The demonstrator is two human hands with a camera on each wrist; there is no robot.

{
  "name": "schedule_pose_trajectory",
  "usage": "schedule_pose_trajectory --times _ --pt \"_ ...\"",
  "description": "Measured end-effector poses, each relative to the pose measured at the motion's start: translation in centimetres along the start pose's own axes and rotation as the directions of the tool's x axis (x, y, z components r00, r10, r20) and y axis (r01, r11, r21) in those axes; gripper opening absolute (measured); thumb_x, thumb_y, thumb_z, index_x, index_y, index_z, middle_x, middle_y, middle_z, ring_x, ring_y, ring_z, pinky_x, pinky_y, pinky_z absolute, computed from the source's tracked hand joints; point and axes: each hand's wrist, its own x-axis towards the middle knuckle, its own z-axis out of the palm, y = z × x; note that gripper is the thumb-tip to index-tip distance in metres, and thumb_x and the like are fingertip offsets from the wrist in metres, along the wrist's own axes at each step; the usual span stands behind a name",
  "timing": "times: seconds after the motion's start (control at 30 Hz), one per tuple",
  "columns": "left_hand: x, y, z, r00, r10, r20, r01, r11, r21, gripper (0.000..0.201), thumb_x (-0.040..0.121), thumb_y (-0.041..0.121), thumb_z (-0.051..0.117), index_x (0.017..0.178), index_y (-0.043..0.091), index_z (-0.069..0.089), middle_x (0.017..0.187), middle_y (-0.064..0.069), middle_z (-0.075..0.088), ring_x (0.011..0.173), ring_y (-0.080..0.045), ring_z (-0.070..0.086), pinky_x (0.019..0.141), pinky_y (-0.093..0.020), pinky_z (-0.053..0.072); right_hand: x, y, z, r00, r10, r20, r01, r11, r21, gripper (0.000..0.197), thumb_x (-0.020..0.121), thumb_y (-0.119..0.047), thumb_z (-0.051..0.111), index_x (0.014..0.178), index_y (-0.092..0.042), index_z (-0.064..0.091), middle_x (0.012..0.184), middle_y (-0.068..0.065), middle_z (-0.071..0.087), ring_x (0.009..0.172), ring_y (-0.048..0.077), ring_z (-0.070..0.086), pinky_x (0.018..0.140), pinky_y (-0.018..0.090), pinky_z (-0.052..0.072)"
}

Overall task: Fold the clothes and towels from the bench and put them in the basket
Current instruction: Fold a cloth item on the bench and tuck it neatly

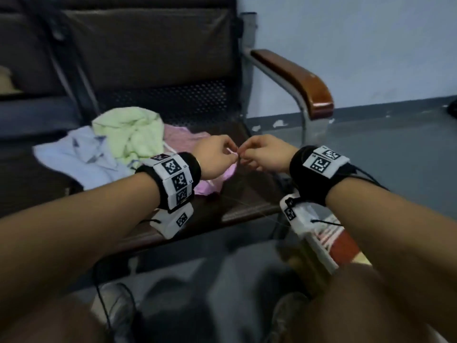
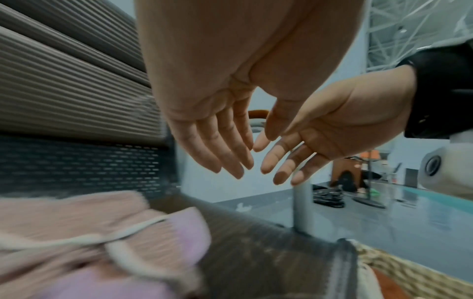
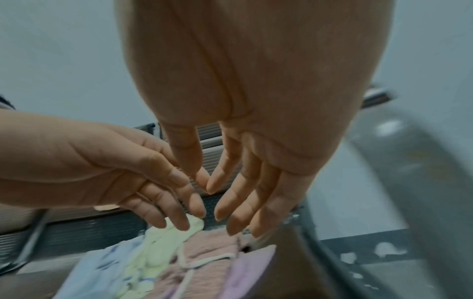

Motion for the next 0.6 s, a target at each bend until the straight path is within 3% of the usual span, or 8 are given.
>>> schedule_pose_trajectory --times 0.07,0.17,0.3,0.4,0.47,0.53,0.6 --pt "-1.7 -4.5 -2.2 0.995 -0.086 -0.056 0.086 0.996 0.012 0.022 0.091 0.025 0.061 0.112 0.02 0.066 0.105 -0.001 0.072 0.098 -0.019 0.066 0.087 -0.032 0.052 2.5 -2.3 4.4 0.997 -0.057 0.044 0.059 0.998 -0.037 0.006 0.093 -0.016 0.063 0.092 -0.019 0.068 0.083 0.002 0.071 0.068 0.011 0.066 0.06 0.024 0.051" --pt "-3.8 -11.0 -4.2 0.97 -0.232 -0.069 0.237 0.969 0.067 0.027 0.09 0.028 0.061 0.115 0.02 0.065 0.112 -0.002 0.071 0.105 -0.021 0.064 0.088 -0.03 0.049 5.2 -4.5 10.6 0.98 -0.122 0.154 0.135 0.988 -0.076 0.008 0.093 -0.017 0.063 0.095 -0.016 0.071 0.093 0.012 0.073 0.086 0.029 0.068 0.081 0.041 0.053" --pt "-5.7 -17.8 -4.7 0.895 -0.446 -0.013 0.439 0.876 0.199 0.054 0.09 0.04 0.058 0.138 0.017 0.052 0.139 -0.009 0.057 0.127 -0.028 0.053 0.097 -0.032 0.042 7.2 -5.6 16.4 0.962 -0.13 0.241 0.174 0.969 -0.174 0.031 0.095 -0.026 0.063 0.121 -0.012 0.069 0.103 0.003 0.069 0.095 0.02 0.065 0.087 0.034 0.05" --pt "-7.0 -20.6 -3.7 0.878 -0.476 0.056 0.444 0.851 0.279 0.062 0.083 0.047 0.058 0.134 0.013 0.051 0.131 -0.014 0.06 0.118 -0.033 0.057 0.089 -0.033 0.046 8.6 -5.6 18.8 0.967 -0.071 0.244 0.143 0.945 -0.293 0.044 0.095 -0.028 0.062 0.135 -0.011 0.061 0.125 0.007 0.067 0.104 0.016 0.062 0.084 0.023 0.042" --pt "-7.5 -21.7 -2.9 0.886 -0.46 0.064 0.417 0.849 0.324 0.047 0.088 0.036 0.058 0.128 0.013 0.053 0.124 -0.014 0.061 0.111 -0.034 0.059 0.084 -0.034 0.047 9.4 -5.6 20.3 0.967 -0.009 0.254 0.1 0.932 -0.348 0.05 0.092 -0.027 0.064 0.138 -0.009 0.057 0.132 0.009 0.064 0.116 0.023 0.061 0.091 0.026 0.045" --pt "-7.7 -22.6 -2.9 0.9 -0.436 -0.007 0.417 0.855 0.307 0.036 0.093 0.027 0.053 0.126 0.013 0.054 0.123 -0.015 0.061 0.112 -0.035 0.059 0.09 -0.039 0.049 10.1 -5.6 21.7 0.965 0.023 0.261 0.09 0.906 -0.413 0.058 0.088 -0.028 0.066 0.142 -0.01 0.052 0.134 0.011 0.063 0.12 0.029 0.06 0.096 0.03 0.046" --pt "-7.7 -23.4 -3.4 0.905 -0.422 -0.05 0.419 0.87 0.259 0.03 0.094 0.024 0.054 0.123 0.014 0.058 0.12 -0.014 0.064 0.111 -0.033 0.059 0.087 -0.035 0.049 10.7 -5.9 22.4 0.972 0.043 0.231 0.062 0.901 -0.429 0.064 0.088 -0.029 0.064 0.147 -0.014 0.047 0.139 0.011 0.059 0.125 0.029 0.057 0.1 0.031 0.045"
